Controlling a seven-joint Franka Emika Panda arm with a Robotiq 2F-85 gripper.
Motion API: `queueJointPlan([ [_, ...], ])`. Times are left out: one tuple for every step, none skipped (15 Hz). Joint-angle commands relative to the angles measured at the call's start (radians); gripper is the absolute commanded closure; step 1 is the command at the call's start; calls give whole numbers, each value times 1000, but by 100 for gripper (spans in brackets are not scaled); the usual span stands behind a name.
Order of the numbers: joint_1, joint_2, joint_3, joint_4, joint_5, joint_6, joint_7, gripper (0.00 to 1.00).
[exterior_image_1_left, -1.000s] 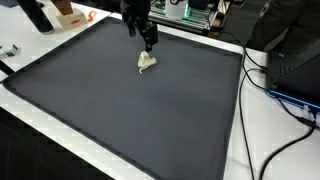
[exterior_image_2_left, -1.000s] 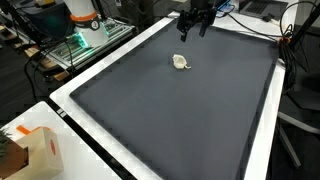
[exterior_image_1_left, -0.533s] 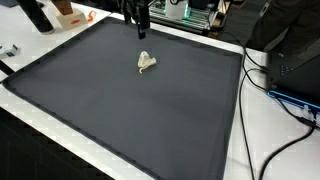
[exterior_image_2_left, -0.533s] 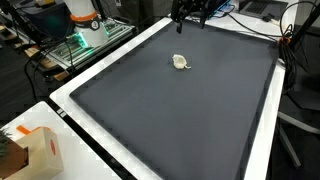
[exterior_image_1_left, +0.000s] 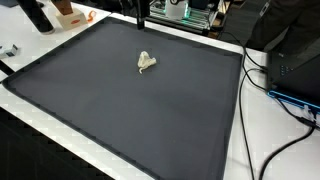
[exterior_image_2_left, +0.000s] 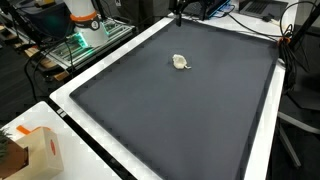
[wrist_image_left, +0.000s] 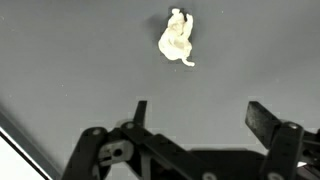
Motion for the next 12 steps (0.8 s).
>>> queueJointPlan([
  [-12, 0, 12, 0, -1, -1, 0, 0],
  [-18, 14, 11, 12, 41, -30, 13, 0],
  [-20, 35, 9, 22, 76, -52, 53, 0],
  [-26, 44, 11, 18, 119, -60, 46, 0],
  [-32, 58, 13, 12, 173, -65, 38, 0],
  [-35, 74, 12, 10, 210, -77, 43, 0],
  [-38, 90, 11, 9, 245, -85, 48, 0],
  [-36, 107, 8, 5, 255, -84, 63, 0],
  [-33, 124, 4, 1, 254, -75, 85, 0],
  [-32, 142, 1, -4, 250, -65, 92, 0],
  [-31, 159, -2, -4, 248, -64, 111, 0],
  [-30, 177, -6, -8, 241, -54, 127, 0],
])
